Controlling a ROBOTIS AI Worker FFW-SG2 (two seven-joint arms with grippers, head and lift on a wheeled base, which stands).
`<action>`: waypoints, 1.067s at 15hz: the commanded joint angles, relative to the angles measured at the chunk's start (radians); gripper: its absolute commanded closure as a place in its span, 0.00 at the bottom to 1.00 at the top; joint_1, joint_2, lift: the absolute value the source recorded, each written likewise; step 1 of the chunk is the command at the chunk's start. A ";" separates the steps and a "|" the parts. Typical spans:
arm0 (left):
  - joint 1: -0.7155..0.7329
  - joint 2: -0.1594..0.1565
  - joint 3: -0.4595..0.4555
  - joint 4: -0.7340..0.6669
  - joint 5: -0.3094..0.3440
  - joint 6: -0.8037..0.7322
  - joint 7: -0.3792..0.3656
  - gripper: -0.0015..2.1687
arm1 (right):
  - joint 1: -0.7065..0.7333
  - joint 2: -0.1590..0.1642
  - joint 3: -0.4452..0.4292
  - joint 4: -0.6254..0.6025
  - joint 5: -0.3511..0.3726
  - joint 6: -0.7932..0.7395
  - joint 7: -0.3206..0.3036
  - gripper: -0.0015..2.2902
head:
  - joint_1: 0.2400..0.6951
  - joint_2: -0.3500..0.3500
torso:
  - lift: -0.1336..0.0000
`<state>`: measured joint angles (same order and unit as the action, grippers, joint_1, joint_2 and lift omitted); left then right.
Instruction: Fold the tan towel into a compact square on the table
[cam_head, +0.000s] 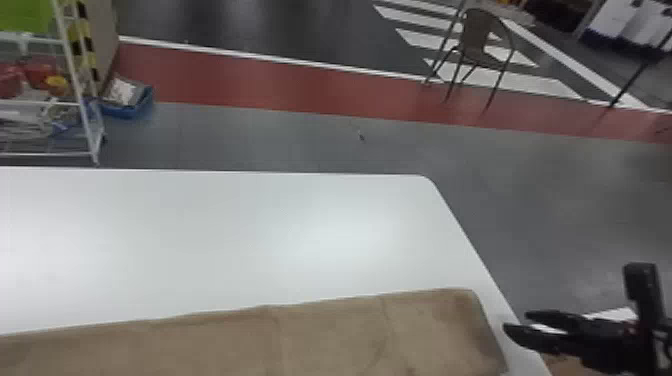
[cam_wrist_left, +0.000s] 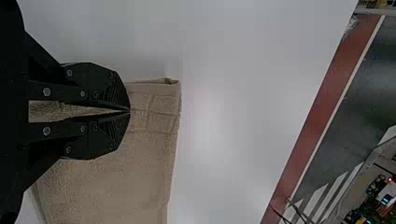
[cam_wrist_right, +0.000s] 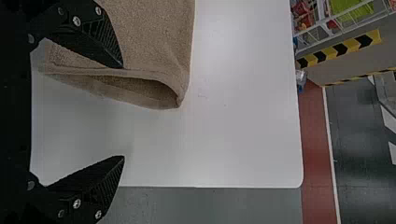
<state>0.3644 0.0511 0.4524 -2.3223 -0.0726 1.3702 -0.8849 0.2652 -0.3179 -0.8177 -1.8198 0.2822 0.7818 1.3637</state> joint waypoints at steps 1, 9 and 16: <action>0.008 0.004 -0.011 -0.012 -0.027 0.022 -0.003 0.47 | 0.000 -0.003 0.011 0.002 0.002 0.000 0.003 0.10 | 1.00 0.00 | 0.08; -0.004 0.007 -0.052 -0.014 -0.062 0.077 -0.013 0.47 | -0.004 -0.006 0.022 0.014 -0.002 -0.019 0.003 0.10 | 1.00 0.00 | 0.08; -0.019 0.001 -0.072 -0.020 -0.061 0.093 0.012 0.79 | -0.003 -0.004 0.019 0.019 -0.005 -0.031 0.003 0.10 | 1.00 0.00 | 0.08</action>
<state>0.3459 0.0543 0.3785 -2.3371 -0.1362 1.4629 -0.8727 0.2622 -0.3223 -0.7979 -1.8019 0.2777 0.7539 1.3637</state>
